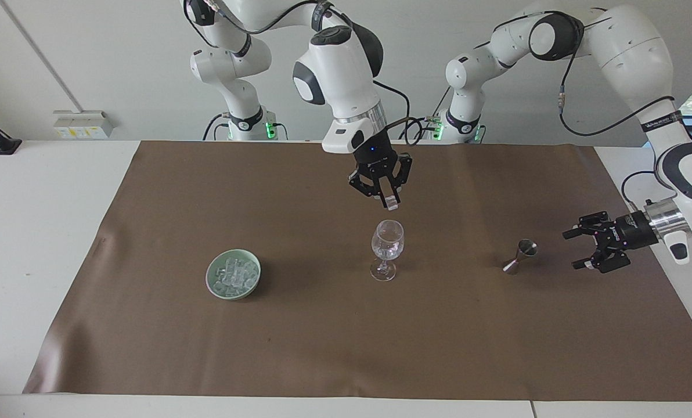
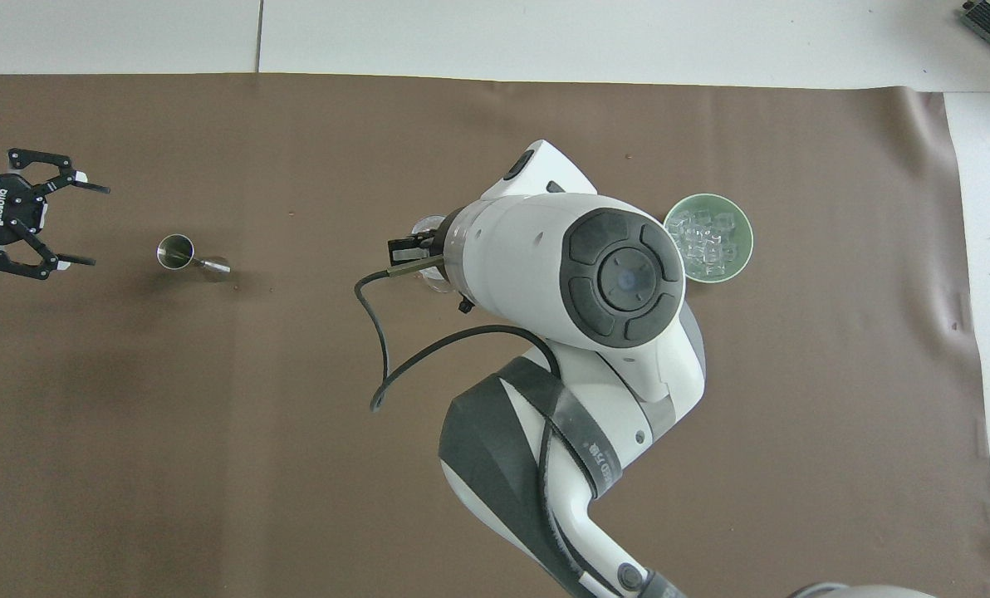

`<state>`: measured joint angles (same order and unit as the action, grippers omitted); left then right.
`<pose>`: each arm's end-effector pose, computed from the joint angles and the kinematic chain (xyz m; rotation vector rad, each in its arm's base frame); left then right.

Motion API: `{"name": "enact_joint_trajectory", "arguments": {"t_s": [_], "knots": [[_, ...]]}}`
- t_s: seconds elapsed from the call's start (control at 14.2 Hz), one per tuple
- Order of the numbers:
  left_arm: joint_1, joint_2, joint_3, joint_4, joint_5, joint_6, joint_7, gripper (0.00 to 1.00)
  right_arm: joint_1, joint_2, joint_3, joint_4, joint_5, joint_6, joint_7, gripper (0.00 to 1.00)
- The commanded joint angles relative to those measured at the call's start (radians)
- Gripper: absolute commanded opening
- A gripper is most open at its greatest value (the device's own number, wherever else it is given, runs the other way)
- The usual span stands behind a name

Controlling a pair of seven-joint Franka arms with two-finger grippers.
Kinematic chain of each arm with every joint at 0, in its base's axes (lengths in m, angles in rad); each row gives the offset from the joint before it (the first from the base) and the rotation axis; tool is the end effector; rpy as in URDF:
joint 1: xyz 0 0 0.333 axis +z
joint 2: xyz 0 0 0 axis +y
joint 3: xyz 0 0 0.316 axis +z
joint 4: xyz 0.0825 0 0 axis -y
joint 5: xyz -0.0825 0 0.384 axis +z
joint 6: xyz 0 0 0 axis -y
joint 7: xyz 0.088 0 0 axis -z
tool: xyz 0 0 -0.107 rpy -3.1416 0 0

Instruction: Pour wine and add ice with both arms

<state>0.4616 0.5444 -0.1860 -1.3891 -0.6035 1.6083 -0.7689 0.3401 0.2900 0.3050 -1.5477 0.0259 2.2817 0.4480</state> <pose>0.6628 0.1513 0.3996 2.0579 1.3779 -0.6056 0.5620 0.3911 0.5397 -2.7679 -0.2118 -0.4744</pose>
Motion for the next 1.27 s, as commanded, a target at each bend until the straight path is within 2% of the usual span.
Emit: {"name": "enact_joint_trajectory", "arguments": {"t_s": [0.0,0.35,0.63,0.92,1.2], "knots": [[-0.008,-0.032,-0.016,0.034,0.066,-0.019,0.036,1.0,-0.013,0.02,0.005,0.006,-0.015,0.019,0.005,0.0],[-0.023,-0.153,-0.055,0.038,0.195,0.035,0.097,1.0,-0.02,0.057,0.006,0.005,-0.033,0.041,0.0,0.0],[-0.052,-0.217,-0.056,0.03,0.266,0.047,0.132,1.0,-0.009,0.086,0.006,0.006,-0.035,0.042,0.008,0.0],[-0.086,-0.27,-0.055,0.013,0.312,0.071,0.216,1.0,-0.01,0.086,0.006,0.008,-0.035,0.042,0.008,0.0],[-0.092,-0.281,-0.05,0.015,0.343,0.075,0.359,1.0,-0.012,0.094,0.006,0.012,-0.035,0.062,0.008,0.0]]}}
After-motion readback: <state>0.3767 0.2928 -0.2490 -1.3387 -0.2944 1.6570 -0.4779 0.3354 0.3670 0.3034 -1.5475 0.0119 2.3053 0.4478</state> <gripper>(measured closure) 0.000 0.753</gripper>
